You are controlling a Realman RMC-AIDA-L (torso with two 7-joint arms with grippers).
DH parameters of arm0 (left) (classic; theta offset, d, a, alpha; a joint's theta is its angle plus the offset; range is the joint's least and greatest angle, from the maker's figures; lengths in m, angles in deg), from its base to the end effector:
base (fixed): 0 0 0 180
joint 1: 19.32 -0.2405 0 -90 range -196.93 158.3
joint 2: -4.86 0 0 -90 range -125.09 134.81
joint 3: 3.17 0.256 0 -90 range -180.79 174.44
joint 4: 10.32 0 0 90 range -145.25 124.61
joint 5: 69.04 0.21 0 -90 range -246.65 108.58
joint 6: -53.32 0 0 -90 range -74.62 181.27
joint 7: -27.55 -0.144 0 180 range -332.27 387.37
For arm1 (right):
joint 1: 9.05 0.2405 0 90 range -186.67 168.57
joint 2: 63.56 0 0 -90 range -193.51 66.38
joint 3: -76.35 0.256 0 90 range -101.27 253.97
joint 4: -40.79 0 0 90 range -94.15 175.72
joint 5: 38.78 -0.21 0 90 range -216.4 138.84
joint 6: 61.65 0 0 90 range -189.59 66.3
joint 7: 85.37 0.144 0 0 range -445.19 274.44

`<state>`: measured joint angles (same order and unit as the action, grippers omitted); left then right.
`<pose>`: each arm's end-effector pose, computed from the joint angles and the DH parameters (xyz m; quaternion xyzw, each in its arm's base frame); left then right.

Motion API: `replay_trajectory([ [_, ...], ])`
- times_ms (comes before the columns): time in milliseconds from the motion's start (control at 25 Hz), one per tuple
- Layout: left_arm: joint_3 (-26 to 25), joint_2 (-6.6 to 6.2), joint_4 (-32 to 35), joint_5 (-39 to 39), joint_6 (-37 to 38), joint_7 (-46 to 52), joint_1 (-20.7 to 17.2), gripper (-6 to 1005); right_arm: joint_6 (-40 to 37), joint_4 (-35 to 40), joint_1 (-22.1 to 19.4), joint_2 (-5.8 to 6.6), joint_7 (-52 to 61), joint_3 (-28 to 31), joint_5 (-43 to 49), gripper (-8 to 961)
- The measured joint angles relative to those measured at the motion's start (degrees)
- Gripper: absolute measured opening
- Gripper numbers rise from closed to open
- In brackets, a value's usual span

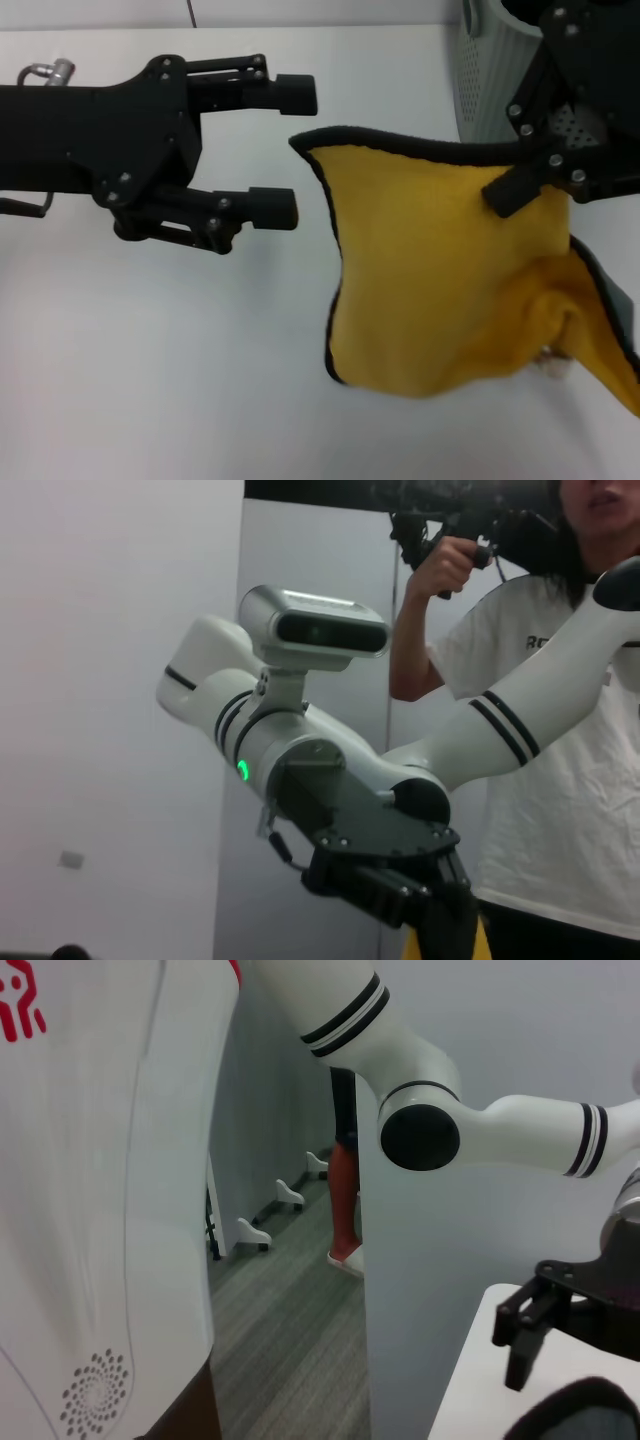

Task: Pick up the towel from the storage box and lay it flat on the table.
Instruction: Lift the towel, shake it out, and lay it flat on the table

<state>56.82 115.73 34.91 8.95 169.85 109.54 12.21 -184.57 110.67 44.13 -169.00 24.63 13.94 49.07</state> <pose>-0.1675 0.3010 0.0747 0.9043 -0.0113 0.4205 0.0727 0.0301 0.3188 0.1141 0.9591 0.1453 -0.1524 0.1892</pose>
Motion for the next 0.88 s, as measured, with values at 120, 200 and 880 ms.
replay_trajectory([
  [120, 0.4, 0.95, 1.4, -0.6, 0.0, 0.1, 0.1, 830, 0.8, 0.0, 0.1, -0.3, -0.4, 0.1, 0.8, 25],
  [200, 0.5, 1.11, 1.8, -0.7, 0.0, 0.2, 0.1, 830, 1.3, 0.0, 0.2, -0.45, -0.5, 0.2, 1.1, 25],
  [880, 0.9, 2.15, 2.1, -0.2, -0.1, 0.1, 0.6, 396, 1.8, -2.2, 0.6, -1.33, -1.3, 2.2, 2.6, 29],
])
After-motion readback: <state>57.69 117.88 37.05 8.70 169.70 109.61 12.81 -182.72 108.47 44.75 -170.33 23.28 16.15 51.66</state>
